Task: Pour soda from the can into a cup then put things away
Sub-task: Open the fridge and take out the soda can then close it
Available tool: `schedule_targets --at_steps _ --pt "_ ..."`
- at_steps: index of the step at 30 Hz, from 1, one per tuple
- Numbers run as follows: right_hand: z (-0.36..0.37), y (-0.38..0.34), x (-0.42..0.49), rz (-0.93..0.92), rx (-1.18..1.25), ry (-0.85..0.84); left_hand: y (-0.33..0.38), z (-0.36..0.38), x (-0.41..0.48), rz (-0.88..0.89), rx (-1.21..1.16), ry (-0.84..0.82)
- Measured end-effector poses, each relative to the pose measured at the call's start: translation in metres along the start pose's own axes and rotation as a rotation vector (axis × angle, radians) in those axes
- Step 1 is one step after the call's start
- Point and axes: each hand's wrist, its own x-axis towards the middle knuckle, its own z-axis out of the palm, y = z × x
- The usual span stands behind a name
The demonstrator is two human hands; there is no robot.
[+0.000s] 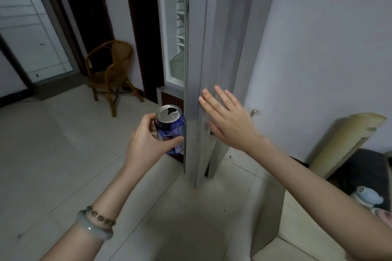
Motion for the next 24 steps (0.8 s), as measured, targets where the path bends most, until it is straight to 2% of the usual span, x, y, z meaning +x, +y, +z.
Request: schedule_targets --at_steps 7,12,18,24 --pt "0.041 -0.034 0.079 -0.075 -0.027 0.07 -0.044 -0.049 0.05 -0.04 0.02 0.03" --pt "0.068 -0.059 0.143 -0.076 -0.079 0.125 -0.078 -0.089 0.101 0.032 0.068 -0.009" --pt "0.108 -0.087 0.217 -0.02 -0.154 0.112 -0.118 -0.13 0.165 0.14 0.113 -0.071" --pt "0.143 -0.099 0.281 0.012 -0.205 0.055 -0.151 -0.159 0.221 0.166 0.095 -0.074"
